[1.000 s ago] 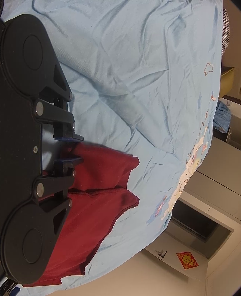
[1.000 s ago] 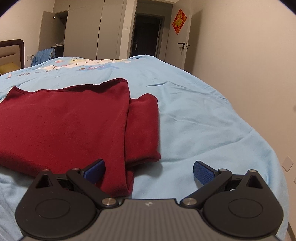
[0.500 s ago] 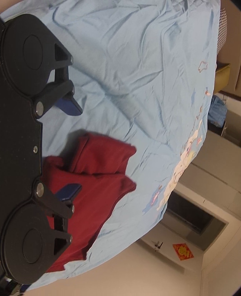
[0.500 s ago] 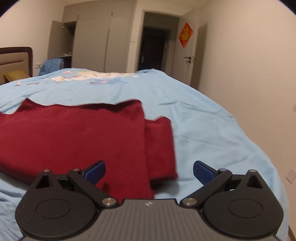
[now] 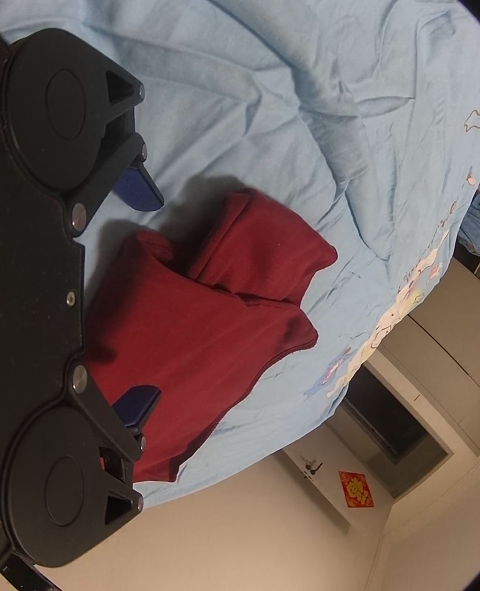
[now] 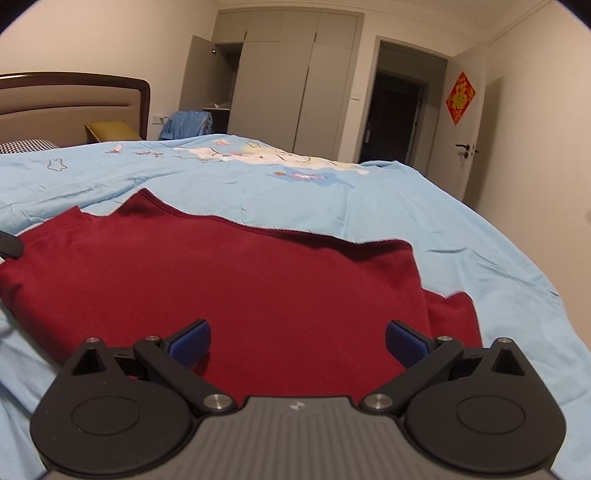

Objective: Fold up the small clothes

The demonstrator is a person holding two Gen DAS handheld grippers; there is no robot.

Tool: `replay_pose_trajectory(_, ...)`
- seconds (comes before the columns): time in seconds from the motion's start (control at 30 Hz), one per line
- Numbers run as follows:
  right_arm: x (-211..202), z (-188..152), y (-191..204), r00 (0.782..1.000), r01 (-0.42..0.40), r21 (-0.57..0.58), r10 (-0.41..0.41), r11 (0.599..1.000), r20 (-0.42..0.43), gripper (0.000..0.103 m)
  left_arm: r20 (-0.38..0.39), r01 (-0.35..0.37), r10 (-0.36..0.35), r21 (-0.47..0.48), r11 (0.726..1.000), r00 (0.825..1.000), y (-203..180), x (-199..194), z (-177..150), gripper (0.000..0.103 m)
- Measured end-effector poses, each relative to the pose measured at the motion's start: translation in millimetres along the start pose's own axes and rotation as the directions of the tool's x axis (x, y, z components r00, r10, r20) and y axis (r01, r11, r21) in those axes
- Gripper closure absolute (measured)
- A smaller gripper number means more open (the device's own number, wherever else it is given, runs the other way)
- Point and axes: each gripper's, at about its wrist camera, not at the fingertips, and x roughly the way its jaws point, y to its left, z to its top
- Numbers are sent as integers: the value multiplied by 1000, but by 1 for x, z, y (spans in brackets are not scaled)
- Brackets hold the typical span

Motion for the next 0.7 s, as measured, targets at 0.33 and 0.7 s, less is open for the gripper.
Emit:
replay_pose_trajectory(0.33,21,-33,5,999,-38,136,42,990,-27,0,-2,14,-14,-47,999,1000,3,20,17,34)
replay_pose_trajectory(0.7,18,-49,8,998,-31,133,23,991,62,0,50,5,4,-167,986,999,13,38,23,45)
